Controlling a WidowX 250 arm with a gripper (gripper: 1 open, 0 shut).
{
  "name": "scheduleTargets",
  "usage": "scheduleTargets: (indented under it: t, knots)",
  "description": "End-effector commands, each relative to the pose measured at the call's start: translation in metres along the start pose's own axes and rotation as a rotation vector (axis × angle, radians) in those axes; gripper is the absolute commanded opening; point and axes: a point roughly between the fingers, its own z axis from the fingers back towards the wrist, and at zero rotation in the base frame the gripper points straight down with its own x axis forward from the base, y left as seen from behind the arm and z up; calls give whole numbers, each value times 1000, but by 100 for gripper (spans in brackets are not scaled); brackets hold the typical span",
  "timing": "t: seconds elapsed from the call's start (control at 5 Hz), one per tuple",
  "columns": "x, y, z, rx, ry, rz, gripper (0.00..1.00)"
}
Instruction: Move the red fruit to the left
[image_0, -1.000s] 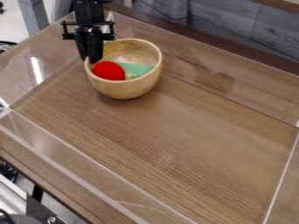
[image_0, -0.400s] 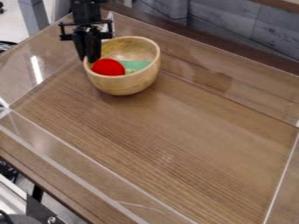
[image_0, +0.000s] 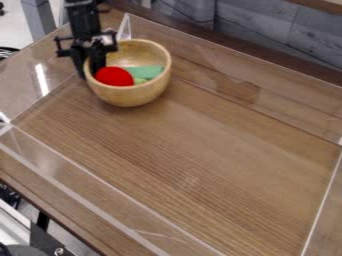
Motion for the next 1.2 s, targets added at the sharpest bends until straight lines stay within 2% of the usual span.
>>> scheduleTargets:
  t: [0.0, 0.4, 0.6, 0.8, 1.0]
  knots:
    - [0, 9, 20, -8, -58, 65, 100]
    - [-11, 4, 41, -29, -74, 77, 100]
    - [-19, 10, 51, -38, -83, 78, 100]
    - [-29, 10, 61, -54, -101, 76, 100]
    - [-37, 4, 80, -69, -130, 106, 100]
